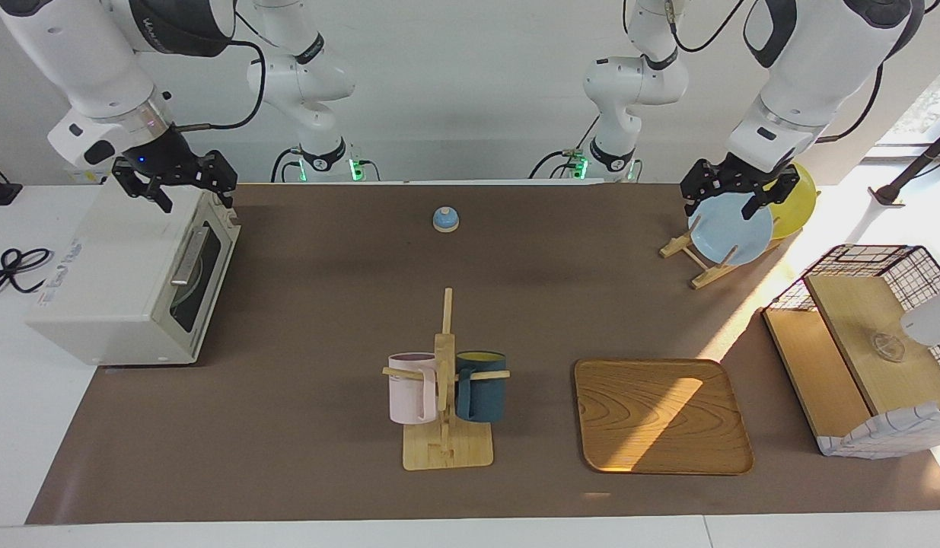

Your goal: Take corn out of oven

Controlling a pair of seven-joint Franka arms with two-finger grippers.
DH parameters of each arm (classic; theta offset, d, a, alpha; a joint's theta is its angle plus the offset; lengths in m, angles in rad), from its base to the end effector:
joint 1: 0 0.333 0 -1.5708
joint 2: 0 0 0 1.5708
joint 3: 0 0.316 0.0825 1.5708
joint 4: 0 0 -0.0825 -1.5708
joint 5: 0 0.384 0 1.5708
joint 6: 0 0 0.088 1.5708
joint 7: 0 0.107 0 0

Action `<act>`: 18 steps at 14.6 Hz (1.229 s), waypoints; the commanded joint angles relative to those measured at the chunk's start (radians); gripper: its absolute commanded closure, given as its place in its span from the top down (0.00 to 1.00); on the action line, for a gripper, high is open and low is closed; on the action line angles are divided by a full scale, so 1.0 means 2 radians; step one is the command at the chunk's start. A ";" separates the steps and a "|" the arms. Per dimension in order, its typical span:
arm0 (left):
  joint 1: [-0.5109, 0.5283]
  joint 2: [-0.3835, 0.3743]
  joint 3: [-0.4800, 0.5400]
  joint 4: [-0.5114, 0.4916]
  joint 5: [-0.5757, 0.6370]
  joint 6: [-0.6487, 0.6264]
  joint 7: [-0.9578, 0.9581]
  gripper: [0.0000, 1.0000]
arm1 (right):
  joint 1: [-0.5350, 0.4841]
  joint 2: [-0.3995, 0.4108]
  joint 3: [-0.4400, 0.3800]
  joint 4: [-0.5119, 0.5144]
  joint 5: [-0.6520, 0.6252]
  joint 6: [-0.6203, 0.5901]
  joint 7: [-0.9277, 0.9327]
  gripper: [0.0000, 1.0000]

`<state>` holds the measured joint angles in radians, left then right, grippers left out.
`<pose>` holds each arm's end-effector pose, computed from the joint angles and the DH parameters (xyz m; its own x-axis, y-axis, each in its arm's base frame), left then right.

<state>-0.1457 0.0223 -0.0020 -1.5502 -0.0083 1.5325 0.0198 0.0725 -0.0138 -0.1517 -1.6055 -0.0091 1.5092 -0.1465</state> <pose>0.5511 -0.0829 0.6185 0.9852 -0.1669 -0.0398 -0.1667 -0.9860 0.0091 0.5409 -0.0445 0.6106 0.9943 0.0671 -0.0827 0.0670 -0.9977 -0.0051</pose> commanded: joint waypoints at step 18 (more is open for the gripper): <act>0.005 -0.010 -0.004 -0.010 0.003 -0.002 0.003 1.00 | -0.027 -0.052 0.001 -0.203 -0.098 0.164 0.001 0.00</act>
<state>-0.1457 0.0223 -0.0020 -1.5502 -0.0083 1.5325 0.0198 0.0427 -0.0968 -0.1577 -1.9798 -0.1718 1.8198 -0.1465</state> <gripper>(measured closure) 0.000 0.982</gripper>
